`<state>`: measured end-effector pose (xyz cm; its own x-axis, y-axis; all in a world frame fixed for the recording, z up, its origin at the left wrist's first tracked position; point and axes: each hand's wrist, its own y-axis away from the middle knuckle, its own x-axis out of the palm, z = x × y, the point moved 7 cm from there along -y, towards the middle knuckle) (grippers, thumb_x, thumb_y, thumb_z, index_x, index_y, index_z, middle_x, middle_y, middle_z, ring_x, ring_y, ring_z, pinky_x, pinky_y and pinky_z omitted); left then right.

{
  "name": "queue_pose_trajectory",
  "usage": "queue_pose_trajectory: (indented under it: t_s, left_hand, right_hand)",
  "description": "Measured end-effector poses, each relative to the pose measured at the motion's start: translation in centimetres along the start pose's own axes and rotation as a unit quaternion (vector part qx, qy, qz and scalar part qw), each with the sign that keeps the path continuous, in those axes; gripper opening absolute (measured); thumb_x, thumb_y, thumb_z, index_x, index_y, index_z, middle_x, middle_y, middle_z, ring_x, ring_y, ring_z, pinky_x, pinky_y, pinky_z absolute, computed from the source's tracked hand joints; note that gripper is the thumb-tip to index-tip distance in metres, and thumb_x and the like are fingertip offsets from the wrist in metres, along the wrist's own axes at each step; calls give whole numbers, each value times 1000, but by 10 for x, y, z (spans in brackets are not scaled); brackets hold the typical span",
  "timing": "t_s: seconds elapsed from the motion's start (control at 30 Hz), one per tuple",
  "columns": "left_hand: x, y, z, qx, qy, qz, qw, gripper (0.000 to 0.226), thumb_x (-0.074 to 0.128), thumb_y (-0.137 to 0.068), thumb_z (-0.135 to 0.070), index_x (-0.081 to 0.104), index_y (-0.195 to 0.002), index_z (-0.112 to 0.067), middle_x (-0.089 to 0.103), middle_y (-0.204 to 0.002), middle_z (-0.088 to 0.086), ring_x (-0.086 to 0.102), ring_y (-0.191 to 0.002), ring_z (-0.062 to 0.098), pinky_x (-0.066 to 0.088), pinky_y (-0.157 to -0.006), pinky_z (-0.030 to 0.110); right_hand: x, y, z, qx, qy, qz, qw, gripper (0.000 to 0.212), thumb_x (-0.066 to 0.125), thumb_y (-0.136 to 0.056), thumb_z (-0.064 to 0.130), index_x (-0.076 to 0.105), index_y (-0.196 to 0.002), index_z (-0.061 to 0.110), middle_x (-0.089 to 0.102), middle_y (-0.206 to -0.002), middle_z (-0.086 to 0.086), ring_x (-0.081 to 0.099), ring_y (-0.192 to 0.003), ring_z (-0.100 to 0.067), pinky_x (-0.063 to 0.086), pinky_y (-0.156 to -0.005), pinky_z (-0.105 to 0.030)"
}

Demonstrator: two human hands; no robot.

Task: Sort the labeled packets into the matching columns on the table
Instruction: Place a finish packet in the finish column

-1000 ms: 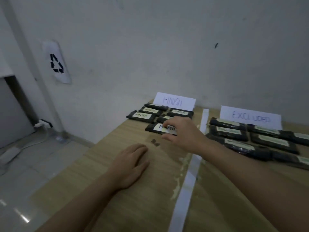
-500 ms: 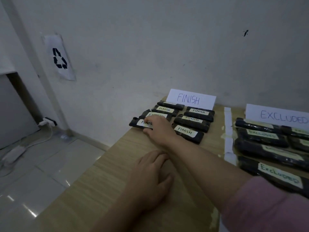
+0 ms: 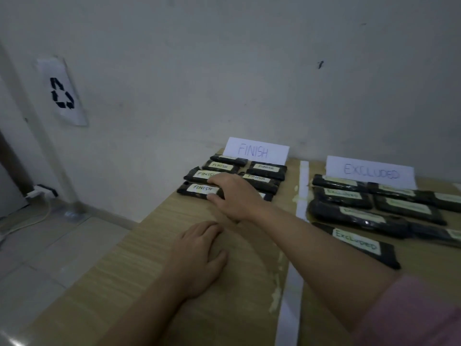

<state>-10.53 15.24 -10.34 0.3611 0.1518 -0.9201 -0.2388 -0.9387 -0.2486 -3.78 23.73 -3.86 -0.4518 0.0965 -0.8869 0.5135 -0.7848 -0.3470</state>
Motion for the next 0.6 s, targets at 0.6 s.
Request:
queue_pose_trajectory:
  t_s: [0.6]
  left_hand:
    - [13,-5,-235,240,4,29,970,79,11,-73,-58,49,-130,-18,51,-135,0,48,-122,18,36,-99,28]
  right_hand:
    - [-199,272,-99,126,100,-35,986,30,49,-93,23,58,-119,12,63,-119,-5,55,-109,-20,42,-93,-33]
